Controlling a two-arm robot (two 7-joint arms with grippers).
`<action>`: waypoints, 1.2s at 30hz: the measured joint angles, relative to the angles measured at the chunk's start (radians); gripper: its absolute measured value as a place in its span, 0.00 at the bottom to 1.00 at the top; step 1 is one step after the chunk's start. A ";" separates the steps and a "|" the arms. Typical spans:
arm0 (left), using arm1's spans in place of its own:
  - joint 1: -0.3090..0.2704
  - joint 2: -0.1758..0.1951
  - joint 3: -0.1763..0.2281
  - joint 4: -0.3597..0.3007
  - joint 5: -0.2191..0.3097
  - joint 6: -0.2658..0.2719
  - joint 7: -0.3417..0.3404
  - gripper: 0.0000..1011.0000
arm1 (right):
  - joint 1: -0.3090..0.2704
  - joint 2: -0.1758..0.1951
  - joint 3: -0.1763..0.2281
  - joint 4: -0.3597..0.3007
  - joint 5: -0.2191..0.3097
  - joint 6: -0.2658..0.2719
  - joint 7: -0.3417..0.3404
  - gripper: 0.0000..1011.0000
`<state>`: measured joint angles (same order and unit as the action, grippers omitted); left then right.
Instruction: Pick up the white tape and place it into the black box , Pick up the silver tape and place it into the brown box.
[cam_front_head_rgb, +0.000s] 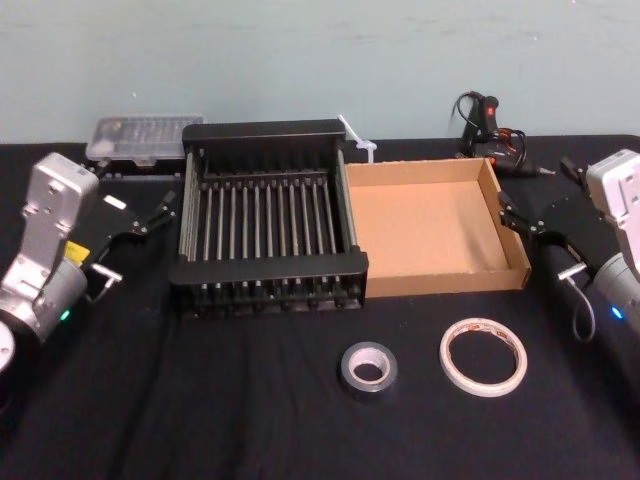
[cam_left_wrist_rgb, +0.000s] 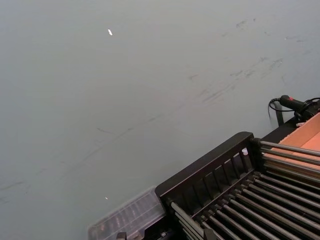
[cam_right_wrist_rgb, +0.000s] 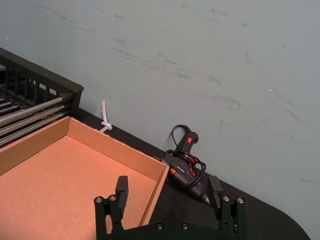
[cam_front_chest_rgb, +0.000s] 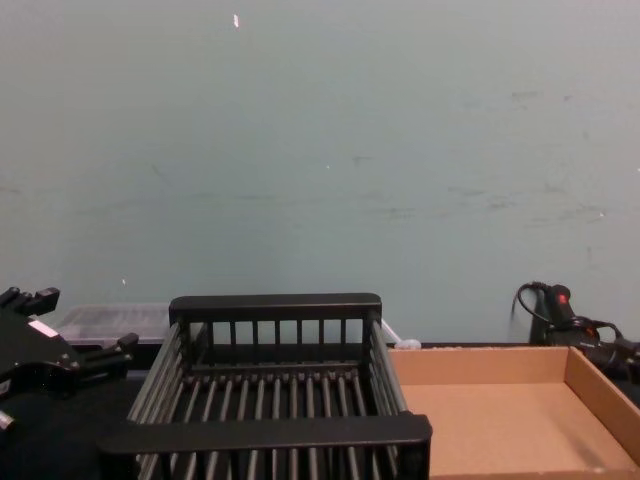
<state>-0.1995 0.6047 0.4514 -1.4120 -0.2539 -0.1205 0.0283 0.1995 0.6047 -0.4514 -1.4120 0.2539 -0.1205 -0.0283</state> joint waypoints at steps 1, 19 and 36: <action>0.000 0.000 0.000 0.000 0.000 0.000 0.000 0.99 | 0.000 0.000 0.000 0.000 0.000 0.000 0.000 0.99; 0.000 0.000 0.000 0.000 0.000 0.000 0.000 0.99 | 0.000 0.000 0.000 0.000 0.000 0.000 0.000 0.99; 0.000 0.000 0.000 0.000 0.000 0.000 0.000 0.99 | 0.000 0.000 0.000 0.000 0.000 0.000 0.000 0.99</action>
<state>-0.1996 0.6047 0.4514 -1.4120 -0.2539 -0.1206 0.0283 0.1995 0.6047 -0.4513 -1.4120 0.2538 -0.1205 -0.0283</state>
